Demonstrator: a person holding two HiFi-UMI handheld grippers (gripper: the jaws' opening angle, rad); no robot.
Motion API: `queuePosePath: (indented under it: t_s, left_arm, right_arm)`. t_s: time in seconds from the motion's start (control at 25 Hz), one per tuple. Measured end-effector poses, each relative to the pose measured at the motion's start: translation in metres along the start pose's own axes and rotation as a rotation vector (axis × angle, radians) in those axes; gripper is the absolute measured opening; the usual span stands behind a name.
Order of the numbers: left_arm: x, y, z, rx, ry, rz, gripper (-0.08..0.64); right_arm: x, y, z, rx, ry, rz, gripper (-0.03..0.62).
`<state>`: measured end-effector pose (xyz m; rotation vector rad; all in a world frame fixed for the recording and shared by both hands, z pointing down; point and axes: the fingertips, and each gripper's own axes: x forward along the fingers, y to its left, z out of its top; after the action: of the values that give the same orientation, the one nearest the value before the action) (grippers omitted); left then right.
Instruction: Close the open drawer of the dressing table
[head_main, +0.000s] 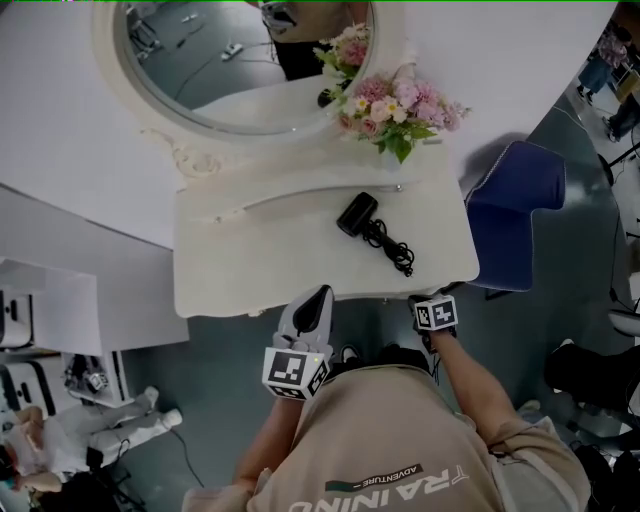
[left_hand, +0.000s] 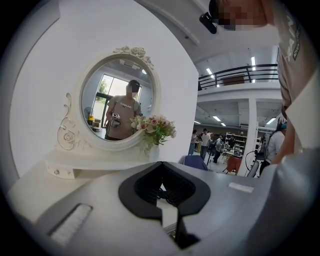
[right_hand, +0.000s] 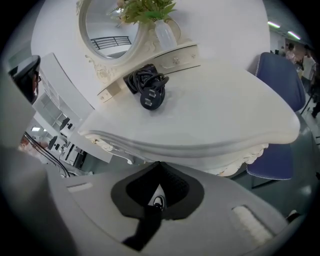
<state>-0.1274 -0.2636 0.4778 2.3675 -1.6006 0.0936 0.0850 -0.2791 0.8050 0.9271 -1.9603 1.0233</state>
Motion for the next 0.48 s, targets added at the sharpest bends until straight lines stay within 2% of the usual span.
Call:
queuePosePath:
  t_s: [0.2, 0.48]
  left_arm:
    - [-0.0034, 0.0033, -0.0054, -0.002, 0.016, 0.007, 0.017]
    - [-0.0065, 0.0016, -0.0038, 0.004, 0.019, 0.004, 0.017]
  right_arm:
    - [0.0045, -0.001, 0.0104, 0.083, -0.063, 0.017, 0.003]
    - [0.0046, -0.0034, 0.0103, 0.07, -0.064, 0.016, 0.003]
